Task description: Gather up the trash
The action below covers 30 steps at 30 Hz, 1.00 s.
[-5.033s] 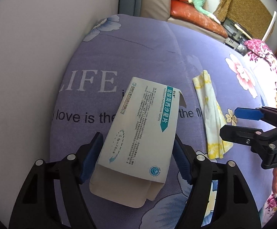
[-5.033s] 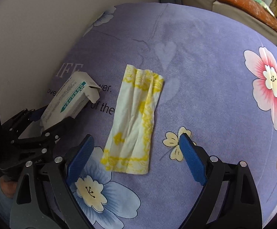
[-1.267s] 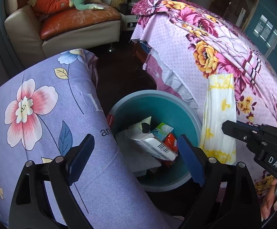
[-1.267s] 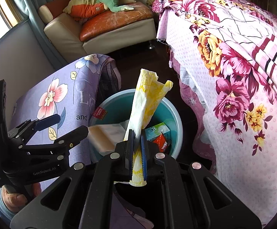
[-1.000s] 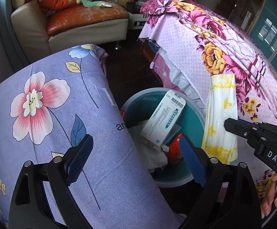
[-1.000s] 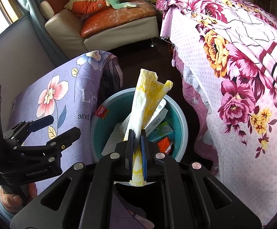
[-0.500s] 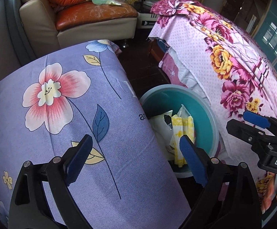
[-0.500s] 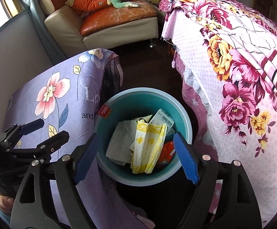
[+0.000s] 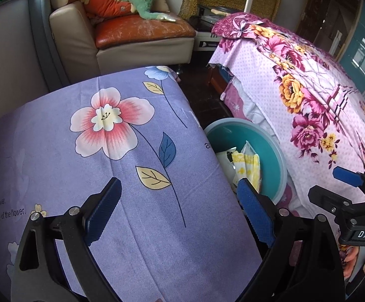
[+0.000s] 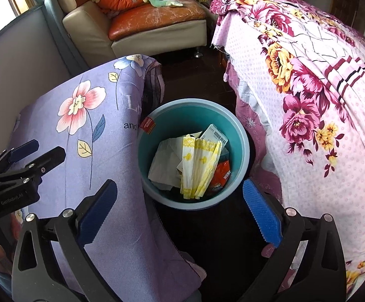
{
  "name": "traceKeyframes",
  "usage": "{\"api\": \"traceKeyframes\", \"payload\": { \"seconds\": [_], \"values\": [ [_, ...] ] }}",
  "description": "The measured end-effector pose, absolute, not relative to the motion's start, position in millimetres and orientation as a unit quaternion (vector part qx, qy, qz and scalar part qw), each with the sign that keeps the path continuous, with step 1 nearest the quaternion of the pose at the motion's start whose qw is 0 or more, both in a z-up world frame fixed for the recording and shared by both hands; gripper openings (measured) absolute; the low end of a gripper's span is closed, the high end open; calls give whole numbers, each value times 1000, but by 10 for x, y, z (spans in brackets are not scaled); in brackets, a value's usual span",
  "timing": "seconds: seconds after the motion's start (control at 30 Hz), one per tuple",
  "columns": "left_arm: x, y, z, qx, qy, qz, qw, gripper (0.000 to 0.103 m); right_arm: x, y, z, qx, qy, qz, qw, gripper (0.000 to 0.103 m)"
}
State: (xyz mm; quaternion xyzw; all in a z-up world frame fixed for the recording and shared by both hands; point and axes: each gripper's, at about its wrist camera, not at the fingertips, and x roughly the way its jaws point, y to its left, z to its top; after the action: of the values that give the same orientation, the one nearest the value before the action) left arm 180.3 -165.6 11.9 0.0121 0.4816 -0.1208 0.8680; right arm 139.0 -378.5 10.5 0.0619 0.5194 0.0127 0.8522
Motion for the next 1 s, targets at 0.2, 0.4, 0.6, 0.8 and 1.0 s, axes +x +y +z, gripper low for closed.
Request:
{"api": "traceKeyframes", "payload": {
  "seconds": [0.2, 0.4, 0.6, 0.8, 1.0],
  "values": [
    [1536, -1501, 262, 25, 467, -101, 878, 99, 1102, -3585, 231, 42, 509, 13, 860, 96],
    [1286, -1327, 300, 20, 465, -93, 880, 99, 865, -3471, 299, 40, 500, 11, 865, 96],
    [1103, -1189, 282, 8, 464, -87, 881, 99, 685, -3391, 292, 28, 497, 8, 867, 96],
    [1002, -1142, 232, 8, 465, -80, 882, 99, 583, -3341, 292, 29, 492, 11, 870, 96],
    [956, -1119, 144, 13, 471, -73, 879, 99, 565, -3289, 231, 27, 494, 15, 869, 96]
  ]
}}
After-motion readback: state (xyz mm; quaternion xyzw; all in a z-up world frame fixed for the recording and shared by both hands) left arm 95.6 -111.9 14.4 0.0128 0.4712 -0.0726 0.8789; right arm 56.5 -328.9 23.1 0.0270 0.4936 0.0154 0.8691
